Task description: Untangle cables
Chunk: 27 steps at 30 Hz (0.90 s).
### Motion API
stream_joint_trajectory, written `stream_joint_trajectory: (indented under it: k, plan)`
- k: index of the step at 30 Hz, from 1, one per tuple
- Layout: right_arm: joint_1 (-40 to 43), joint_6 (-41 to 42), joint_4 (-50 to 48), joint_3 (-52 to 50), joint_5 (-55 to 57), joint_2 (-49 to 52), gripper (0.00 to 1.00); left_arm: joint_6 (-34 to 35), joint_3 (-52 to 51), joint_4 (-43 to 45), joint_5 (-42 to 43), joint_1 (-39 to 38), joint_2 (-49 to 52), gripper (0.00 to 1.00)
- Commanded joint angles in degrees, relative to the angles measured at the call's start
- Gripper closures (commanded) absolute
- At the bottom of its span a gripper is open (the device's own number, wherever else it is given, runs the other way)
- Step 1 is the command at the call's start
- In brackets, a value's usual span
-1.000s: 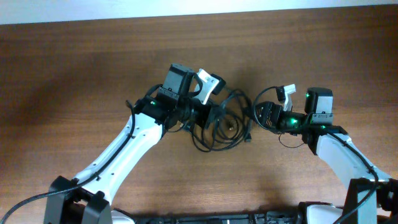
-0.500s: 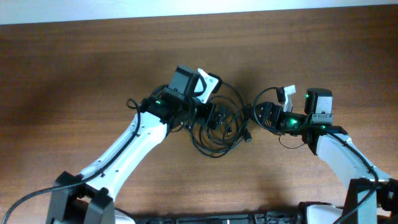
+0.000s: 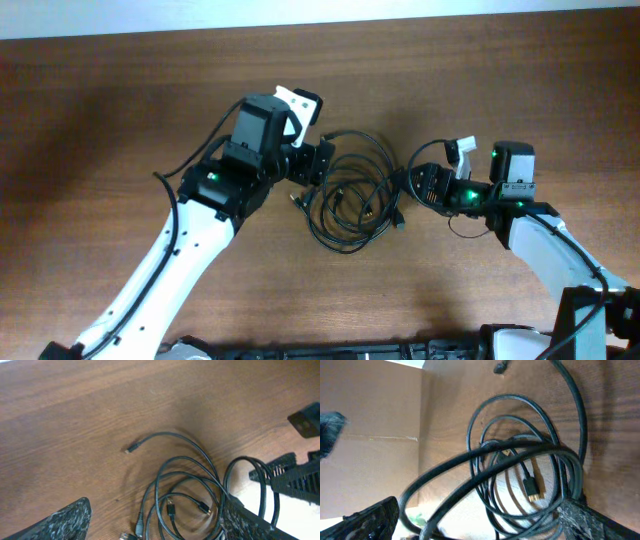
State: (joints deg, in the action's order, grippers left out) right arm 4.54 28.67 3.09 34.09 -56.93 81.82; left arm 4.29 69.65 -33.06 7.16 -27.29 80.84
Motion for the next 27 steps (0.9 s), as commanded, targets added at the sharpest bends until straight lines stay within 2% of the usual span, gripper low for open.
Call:
stream_joint_trajectory:
  k: [1, 3, 4, 7, 9, 10, 12, 13, 14, 17, 19, 20, 22, 25, 27]
  plan:
    - [-0.1, 9.7, -8.9, 0.0, -7.7, -0.1, 0.02, 0.0, 0.7, -0.2, 1.6, -0.1, 2.8, 0.15]
    - [-1.7, 17.9, -19.6, 0.0, -10.2, -0.1, 0.23, 0.0, 0.7, -0.2, 1.6, -0.1, 3.4, 0.16]
    - [-3.3, 18.6, -25.3, 0.0, -10.1, -0.1, 0.30, 0.0, 0.7, -0.2, 1.7, -0.1, 3.4, 0.21]
    - [-3.3, 18.6, -27.7, 0.0, -10.1, -0.1, 0.29, 0.0, 0.7, -0.2, 6.0, -0.1, 3.4, 0.23]
    - [-3.2, 18.6, -27.5, 0.0, -10.1, -0.1, 0.23, 0.0, 0.7, -0.2, 9.2, -0.1, 3.4, 0.22]
    - [-1.9, 18.6, -27.6, 0.0, -10.2, -0.1, 0.16, 0.0, 0.7, -0.3, 12.0, -0.1, 3.4, 0.23]
    - [1.7, 18.6, -28.0, 0.0, -10.2, -0.1, 0.12, 0.0, 0.7, -0.3, 15.6, -0.8, 3.4, 0.23]
    - [4.2, 18.6, -28.0, 0.0, -10.9, -0.1, 0.12, 0.0, 0.7, -0.3, 15.6, -1.4, 3.5, 0.20]
    - [7.1, 18.6, -28.0, 0.0, -13.1, -0.1, 0.11, 0.0, 0.7, -0.3, 15.6, -2.5, 3.5, 0.00]
    - [13.8, 18.6, -28.0, 0.0, -21.7, -0.1, 0.11, 0.0, 0.7, -0.2, 14.1, -5.2, 5.4, 0.01]
    - [14.9, 18.6, -28.0, 0.0, -24.1, -0.1, 0.11, 0.0, 0.7, -0.2, 12.6, -6.1, 7.8, 0.01]
    - [15.0, 18.4, -28.0, 0.0, -24.9, -0.1, 0.11, 0.0, 0.7, -0.2, 13.5, -6.7, 9.4, 0.03]
    - [15.0, 18.3, -28.0, 0.0, -25.2, -0.1, 0.11, 0.0, 0.7, -0.1, 15.0, -8.0, 11.5, 0.29]
    - [15.0, 18.3, -28.0, 0.0, -25.2, -0.1, 0.11, 0.0, 0.7, 0.2, 13.9, -10.6, 14.0, 0.37]
    - [15.0, 18.3, -28.0, 0.0, -25.2, -0.1, 0.11, 0.0, 0.7, 1.4, 13.9, -11.9, 16.7, 0.47]
